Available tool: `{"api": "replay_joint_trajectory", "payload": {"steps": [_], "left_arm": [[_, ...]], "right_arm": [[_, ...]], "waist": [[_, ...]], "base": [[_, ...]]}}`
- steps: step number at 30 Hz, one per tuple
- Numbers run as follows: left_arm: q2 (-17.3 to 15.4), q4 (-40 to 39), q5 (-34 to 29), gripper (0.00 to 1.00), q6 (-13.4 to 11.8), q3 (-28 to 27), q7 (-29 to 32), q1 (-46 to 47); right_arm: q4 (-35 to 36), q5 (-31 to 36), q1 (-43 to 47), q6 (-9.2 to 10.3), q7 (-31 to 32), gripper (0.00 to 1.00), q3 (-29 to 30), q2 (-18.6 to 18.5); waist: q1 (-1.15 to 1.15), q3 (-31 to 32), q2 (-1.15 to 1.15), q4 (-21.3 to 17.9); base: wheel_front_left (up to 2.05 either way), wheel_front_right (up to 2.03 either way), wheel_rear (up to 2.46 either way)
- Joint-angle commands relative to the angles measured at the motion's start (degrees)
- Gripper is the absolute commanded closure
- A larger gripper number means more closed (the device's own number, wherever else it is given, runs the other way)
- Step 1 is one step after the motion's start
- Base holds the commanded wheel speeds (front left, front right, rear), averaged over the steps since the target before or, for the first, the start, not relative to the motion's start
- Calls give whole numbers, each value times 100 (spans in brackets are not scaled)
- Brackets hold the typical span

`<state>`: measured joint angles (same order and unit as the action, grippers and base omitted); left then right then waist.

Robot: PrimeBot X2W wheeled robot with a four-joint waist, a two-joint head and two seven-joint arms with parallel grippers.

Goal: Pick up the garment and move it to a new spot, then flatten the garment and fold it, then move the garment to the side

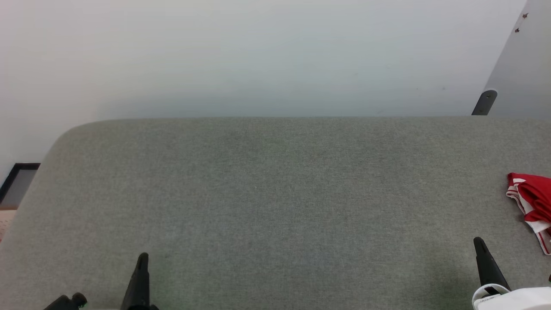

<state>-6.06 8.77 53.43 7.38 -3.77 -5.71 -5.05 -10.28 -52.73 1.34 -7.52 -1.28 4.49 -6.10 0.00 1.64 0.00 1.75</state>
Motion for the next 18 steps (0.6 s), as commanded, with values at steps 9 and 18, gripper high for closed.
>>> {"api": "replay_joint_trajectory", "payload": {"steps": [9,18], "left_arm": [[16,37,690,100,8,-42,186,277],[52,115,1215,100,10,-64,340,424]], "right_arm": [[-12,-683,-260,2,129,100,54,44],[-69,-1201,-348,2,239,100,81,90]], "waist": [[0,-21,0,-20],[0,-41,0,-39]], "base": [[0,0,0],[0,0,0]]}}
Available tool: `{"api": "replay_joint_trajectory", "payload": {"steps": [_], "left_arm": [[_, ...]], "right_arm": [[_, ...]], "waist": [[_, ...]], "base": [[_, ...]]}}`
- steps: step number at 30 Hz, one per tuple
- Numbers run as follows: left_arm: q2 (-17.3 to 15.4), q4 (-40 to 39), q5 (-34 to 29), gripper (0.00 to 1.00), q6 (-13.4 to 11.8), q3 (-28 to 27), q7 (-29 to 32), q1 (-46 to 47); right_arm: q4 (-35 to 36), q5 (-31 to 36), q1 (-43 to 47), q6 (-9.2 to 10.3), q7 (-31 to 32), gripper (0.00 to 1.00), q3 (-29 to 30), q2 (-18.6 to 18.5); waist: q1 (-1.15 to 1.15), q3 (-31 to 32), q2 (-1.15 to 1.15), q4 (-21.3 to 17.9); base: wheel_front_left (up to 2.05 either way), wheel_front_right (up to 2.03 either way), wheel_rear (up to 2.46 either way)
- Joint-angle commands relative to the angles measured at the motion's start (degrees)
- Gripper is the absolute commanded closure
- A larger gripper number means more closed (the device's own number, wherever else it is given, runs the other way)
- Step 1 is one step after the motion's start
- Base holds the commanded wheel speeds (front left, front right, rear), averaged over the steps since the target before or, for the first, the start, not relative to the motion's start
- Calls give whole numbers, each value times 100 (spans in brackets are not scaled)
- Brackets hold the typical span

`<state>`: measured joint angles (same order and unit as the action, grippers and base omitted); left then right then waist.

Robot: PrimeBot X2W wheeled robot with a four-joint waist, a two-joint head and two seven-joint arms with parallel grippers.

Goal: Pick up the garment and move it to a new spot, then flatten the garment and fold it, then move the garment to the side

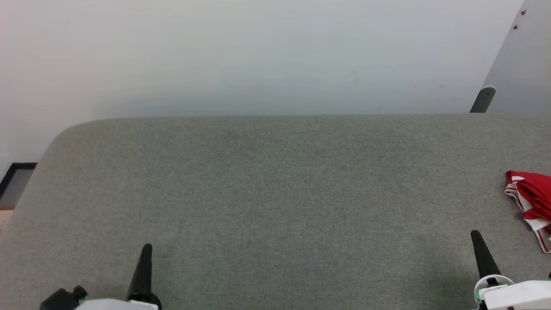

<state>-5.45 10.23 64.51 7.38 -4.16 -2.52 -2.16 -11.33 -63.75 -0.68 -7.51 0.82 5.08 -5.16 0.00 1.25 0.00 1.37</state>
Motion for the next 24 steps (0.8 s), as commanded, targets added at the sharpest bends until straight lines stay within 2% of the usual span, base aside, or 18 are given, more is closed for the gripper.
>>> {"api": "replay_joint_trajectory", "payload": {"steps": [1,24], "left_arm": [[-5,-24,164,100,10,-28,41,150],[79,149,1317,100,14,-84,385,461]], "right_arm": [[31,-158,-158,1,37,100,25,1],[-97,-1323,-344,1,271,100,87,103]], "waist": [[0,-4,0,-4],[0,-54,0,-52]], "base": [[0,0,0],[0,0,0]]}}
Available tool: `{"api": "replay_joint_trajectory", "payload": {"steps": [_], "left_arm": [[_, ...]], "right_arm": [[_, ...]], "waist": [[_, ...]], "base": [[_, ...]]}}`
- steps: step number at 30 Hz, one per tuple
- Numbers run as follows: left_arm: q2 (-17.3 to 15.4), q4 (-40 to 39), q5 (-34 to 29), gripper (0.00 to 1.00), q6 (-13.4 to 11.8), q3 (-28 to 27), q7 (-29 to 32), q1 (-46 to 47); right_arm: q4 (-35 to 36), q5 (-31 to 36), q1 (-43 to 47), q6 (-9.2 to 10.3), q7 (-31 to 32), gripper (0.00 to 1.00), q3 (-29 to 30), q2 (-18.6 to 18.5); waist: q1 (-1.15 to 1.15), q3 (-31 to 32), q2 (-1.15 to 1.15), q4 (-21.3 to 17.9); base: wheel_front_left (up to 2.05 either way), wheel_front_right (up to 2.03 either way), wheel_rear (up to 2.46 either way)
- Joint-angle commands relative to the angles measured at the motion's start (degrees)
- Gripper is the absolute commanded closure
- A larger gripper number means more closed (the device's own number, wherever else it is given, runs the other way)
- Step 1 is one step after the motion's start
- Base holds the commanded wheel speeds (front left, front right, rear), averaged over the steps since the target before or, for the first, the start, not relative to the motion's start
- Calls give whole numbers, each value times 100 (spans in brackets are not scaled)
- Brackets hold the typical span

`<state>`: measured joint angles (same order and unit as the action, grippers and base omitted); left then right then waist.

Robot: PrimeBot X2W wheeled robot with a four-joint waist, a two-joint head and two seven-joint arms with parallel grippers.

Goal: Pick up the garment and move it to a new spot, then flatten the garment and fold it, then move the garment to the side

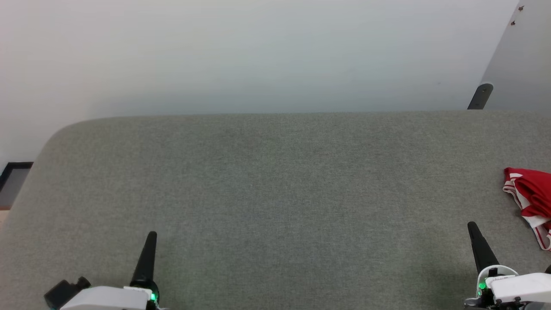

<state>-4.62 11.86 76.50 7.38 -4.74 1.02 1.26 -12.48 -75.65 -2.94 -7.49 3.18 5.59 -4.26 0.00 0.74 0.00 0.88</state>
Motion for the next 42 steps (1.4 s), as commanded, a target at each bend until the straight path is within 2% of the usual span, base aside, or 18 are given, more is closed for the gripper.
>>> {"api": "replay_joint_trajectory", "payload": {"steps": [1,42], "left_arm": [[-3,-7,163,100,14,-28,42,134],[131,232,1679,100,20,-115,510,533]], "right_arm": [[12,-178,-130,-1,44,100,39,17],[-165,-1709,-381,-1,350,100,102,155]], "waist": [[0,-5,0,-4],[0,-92,0,-88]], "base": [[0,0,0],[0,0,0]]}}
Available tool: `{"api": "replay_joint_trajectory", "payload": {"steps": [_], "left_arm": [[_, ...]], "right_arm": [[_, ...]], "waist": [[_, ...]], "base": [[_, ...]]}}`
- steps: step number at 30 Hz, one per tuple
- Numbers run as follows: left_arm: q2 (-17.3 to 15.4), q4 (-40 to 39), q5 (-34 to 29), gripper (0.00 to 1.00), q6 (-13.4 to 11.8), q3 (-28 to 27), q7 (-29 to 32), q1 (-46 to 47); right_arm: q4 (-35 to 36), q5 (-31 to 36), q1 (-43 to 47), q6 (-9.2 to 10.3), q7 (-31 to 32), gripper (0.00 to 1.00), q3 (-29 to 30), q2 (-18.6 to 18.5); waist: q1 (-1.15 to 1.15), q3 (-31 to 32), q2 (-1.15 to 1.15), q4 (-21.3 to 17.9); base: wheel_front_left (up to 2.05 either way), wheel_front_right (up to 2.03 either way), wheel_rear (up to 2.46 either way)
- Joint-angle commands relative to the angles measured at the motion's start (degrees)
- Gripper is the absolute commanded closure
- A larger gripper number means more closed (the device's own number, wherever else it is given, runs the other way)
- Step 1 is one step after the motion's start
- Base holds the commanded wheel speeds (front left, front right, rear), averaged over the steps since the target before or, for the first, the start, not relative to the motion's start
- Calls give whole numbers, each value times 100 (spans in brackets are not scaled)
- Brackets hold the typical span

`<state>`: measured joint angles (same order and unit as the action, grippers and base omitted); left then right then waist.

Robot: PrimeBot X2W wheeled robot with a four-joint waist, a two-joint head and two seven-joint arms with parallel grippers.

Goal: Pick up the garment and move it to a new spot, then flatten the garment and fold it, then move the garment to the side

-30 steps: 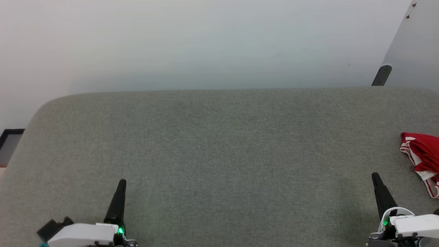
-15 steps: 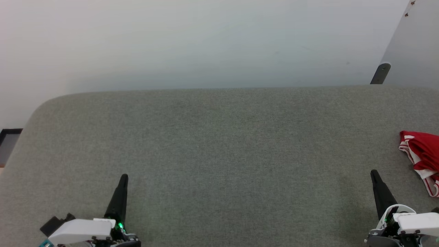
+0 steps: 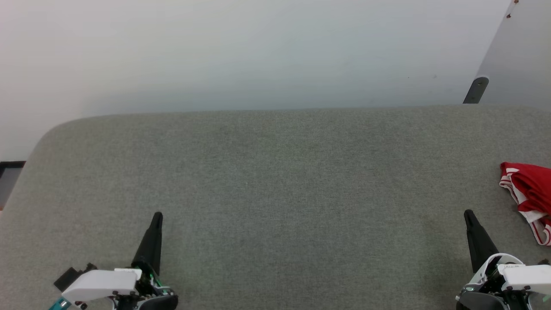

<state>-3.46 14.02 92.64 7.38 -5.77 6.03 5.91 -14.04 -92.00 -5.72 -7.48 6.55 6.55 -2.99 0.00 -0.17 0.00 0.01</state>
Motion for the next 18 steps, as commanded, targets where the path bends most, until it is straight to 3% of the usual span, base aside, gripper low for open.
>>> {"api": "replay_joint_trajectory", "payload": {"steps": [1,18], "left_arm": [[14,15,43,100,20,-13,10,63],[25,13,20,100,20,-29,31,65]], "right_arm": [[-5,-49,-95,-2,11,100,3,27],[-5,-49,-66,-2,9,100,0,25]], "waist": [[0,-1,0,-1],[0,-1,0,-1]], "base": [[0,0,0],[0,0,0]]}}
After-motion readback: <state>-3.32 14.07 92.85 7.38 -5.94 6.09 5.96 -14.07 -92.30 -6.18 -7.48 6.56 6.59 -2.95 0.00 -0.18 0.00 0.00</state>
